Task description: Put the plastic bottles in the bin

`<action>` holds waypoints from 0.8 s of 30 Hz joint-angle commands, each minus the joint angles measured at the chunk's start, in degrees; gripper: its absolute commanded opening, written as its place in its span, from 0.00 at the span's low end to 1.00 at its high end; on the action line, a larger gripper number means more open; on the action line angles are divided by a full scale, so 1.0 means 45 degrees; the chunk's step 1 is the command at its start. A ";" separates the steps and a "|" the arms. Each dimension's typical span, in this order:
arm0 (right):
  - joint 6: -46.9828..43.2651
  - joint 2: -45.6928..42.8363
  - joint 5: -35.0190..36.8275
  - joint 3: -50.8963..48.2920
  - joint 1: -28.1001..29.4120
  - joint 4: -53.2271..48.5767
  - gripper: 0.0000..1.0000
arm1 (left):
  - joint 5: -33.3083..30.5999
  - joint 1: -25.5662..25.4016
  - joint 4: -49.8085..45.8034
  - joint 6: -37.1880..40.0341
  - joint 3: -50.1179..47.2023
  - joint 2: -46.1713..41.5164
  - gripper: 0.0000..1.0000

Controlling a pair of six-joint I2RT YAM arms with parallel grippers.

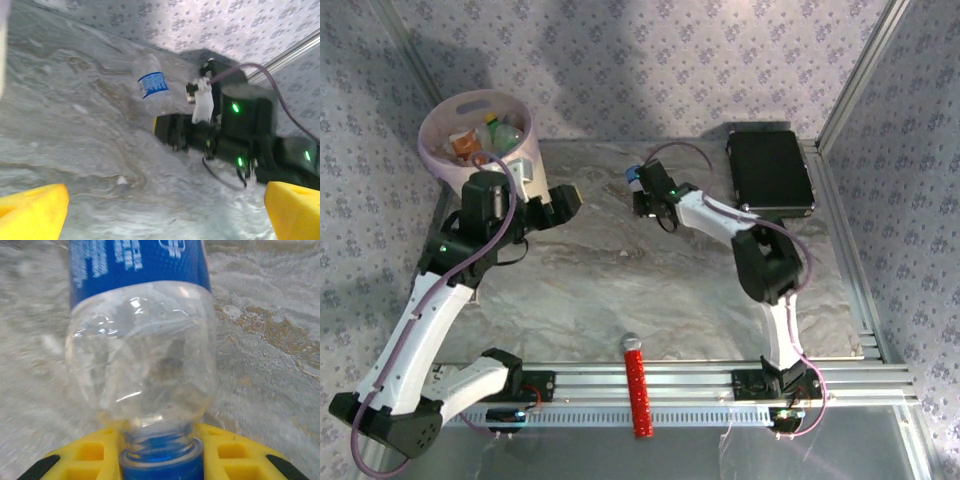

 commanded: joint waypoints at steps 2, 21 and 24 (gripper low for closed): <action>-0.0735 -0.2859 -0.0615 -0.2792 0.0768 0.3161 0.29 | 0.1446 -0.0208 0.3952 -0.2352 -0.1151 -0.0289 1.00; -0.0519 -0.8280 -0.0595 -0.7577 0.2916 0.5429 0.28 | 0.0354 -0.1889 0.6002 -0.2931 -0.2106 0.1810 1.00; -0.0393 -0.8514 -0.0691 -0.7693 0.3105 0.5500 0.28 | 0.0269 -0.2111 0.6210 -0.2929 -0.1908 0.2198 1.00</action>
